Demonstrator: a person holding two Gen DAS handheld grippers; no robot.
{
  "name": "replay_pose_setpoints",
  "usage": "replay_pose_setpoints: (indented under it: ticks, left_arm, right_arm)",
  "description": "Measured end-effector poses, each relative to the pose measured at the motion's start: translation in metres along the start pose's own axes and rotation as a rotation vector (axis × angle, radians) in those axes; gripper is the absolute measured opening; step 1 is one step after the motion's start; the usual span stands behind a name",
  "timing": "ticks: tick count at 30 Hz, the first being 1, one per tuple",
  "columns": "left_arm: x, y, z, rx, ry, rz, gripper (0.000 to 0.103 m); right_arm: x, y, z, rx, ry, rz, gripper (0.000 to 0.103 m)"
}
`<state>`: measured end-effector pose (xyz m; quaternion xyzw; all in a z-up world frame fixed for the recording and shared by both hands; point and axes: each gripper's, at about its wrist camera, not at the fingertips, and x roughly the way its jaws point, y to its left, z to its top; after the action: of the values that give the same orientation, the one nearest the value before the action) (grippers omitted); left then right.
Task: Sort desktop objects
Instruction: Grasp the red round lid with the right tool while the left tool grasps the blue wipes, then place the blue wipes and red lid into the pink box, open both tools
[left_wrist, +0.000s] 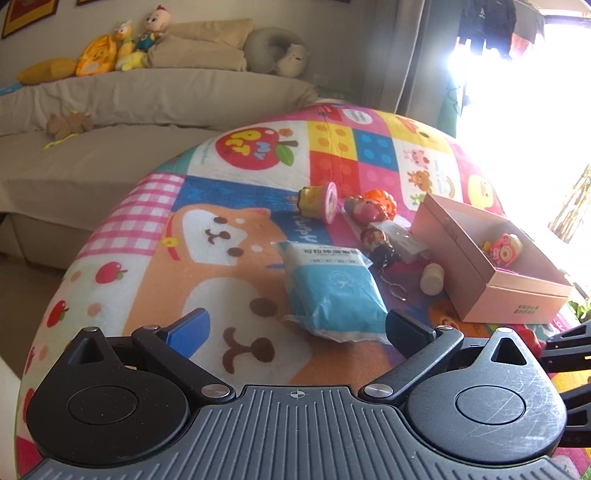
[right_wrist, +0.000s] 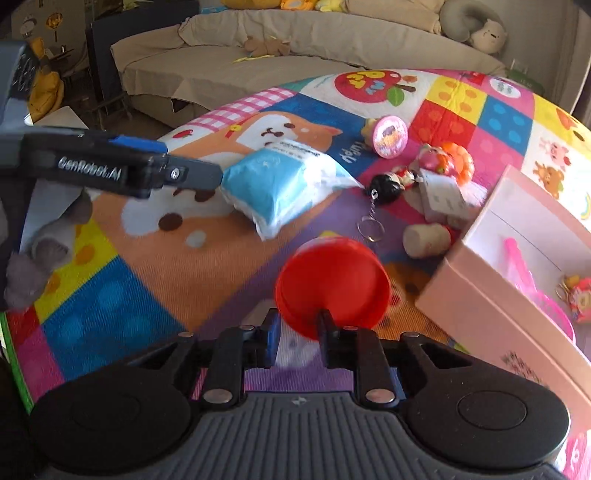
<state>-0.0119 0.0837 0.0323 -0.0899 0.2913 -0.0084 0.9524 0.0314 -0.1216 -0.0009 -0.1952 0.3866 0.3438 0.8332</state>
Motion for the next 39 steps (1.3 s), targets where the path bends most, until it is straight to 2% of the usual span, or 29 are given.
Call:
replay_pose_setpoints:
  ticks: [4,8,12,15,19,23,25,27,32,33,34,37,39]
  left_arm:
    - [0.005,-0.014,0.000,0.033,0.010,-0.022,0.103]
    - [0.010,-0.027,0.001,0.058,0.023,-0.033,0.103]
    - [0.010,-0.037,0.001,0.096,0.027,-0.028,0.103]
    - [0.012,-0.039,0.001,0.104,0.038,-0.017,0.103]
    - [0.019,-0.044,0.006,0.101,0.057,0.006,0.103]
    - [0.033,-0.057,0.015,0.161,0.055,0.052,0.103]
    - [0.047,-0.062,0.018,0.187,0.069,0.094,0.103]
    - [0.062,-0.064,0.022,0.188,0.090,0.128,0.103]
    - [0.083,-0.065,0.027,0.178,0.117,0.157,0.101]
    - [0.084,-0.065,0.027,0.181,0.125,0.160,0.090]
    - [0.085,-0.065,0.026,0.184,0.140,0.162,0.074]
    - [0.080,-0.061,0.020,0.189,0.154,0.155,0.061]
    - [0.071,-0.061,0.016,0.209,0.146,0.147,0.059]
  right_arm:
    - [-0.030,-0.013,-0.033,0.070,0.011,-0.080,0.026]
    - [-0.056,-0.030,-0.048,0.174,-0.054,-0.161,0.068]
    - [-0.061,-0.039,-0.052,0.217,-0.100,-0.200,0.090]
    - [-0.054,-0.044,-0.054,0.241,-0.102,-0.189,0.091]
    - [-0.038,-0.051,-0.051,0.299,-0.126,-0.219,0.091]
    - [-0.021,-0.062,-0.047,0.388,-0.124,-0.208,0.090]
    - [-0.018,-0.062,-0.047,0.389,-0.122,-0.202,0.084]
    - [-0.018,-0.060,-0.048,0.372,-0.111,-0.188,0.064]
    - [-0.029,-0.055,-0.054,0.346,-0.123,-0.182,0.064]
    - [-0.031,-0.053,-0.056,0.340,-0.126,-0.181,0.064]
    - [-0.033,-0.052,-0.058,0.335,-0.127,-0.181,0.064]
    - [-0.040,-0.051,-0.064,0.330,-0.124,-0.183,0.064]
    - [-0.046,-0.051,-0.069,0.326,-0.121,-0.187,0.064]
